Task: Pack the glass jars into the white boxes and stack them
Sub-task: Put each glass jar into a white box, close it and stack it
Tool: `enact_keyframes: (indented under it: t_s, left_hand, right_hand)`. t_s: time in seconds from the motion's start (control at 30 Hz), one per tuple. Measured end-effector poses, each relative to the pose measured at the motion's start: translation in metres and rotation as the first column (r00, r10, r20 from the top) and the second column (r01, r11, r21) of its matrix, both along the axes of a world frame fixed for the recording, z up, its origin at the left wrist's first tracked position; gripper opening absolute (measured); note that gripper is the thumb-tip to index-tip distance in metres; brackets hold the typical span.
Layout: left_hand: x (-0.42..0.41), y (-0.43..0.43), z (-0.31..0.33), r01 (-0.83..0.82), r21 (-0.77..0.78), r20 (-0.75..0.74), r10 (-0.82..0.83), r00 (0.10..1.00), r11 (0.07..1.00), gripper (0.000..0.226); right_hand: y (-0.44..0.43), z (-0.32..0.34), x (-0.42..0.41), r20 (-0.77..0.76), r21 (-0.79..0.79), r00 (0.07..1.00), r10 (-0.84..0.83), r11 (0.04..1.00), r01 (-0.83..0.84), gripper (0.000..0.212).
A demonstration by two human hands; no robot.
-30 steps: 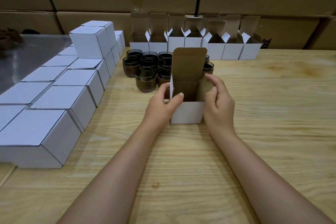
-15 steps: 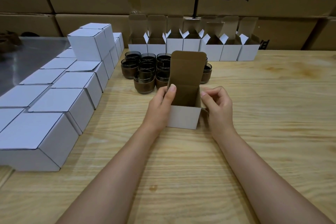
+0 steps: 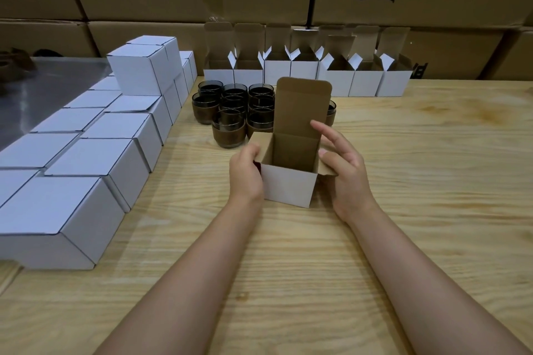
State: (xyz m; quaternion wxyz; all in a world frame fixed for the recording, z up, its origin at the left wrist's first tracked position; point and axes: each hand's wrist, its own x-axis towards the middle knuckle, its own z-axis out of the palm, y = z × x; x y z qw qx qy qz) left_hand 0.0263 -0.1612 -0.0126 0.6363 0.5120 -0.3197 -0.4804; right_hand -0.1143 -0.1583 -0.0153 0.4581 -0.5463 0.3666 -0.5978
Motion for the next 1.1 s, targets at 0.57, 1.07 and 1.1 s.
enact_keyframes:
  t_s: [0.57, 1.07, 1.1]
  left_hand:
    - [0.006, 0.007, -0.002, 0.280, -0.167, 0.075, -0.271, 0.960, 0.946, 0.038]
    - [0.025, -0.004, 0.005, 0.221, -0.245, 0.072, -0.210, 0.975, 0.944, 0.034]
    - [0.028, -0.008, 0.006, 0.114, -0.289, 0.098, -0.089, 0.991, 0.950, 0.028]
  right_hand:
    - [-0.007, 0.005, -0.016, -0.021, 0.165, 1.000, -0.006, 0.986, 0.010, 0.049]
    - [-0.003, -0.002, -0.013, -0.167, 0.031, 0.985, -0.052, 0.998, 0.058, 0.047]
    - [-0.002, -0.002, -0.013, -0.185, 0.015, 0.981, -0.058, 0.998, 0.062, 0.048]
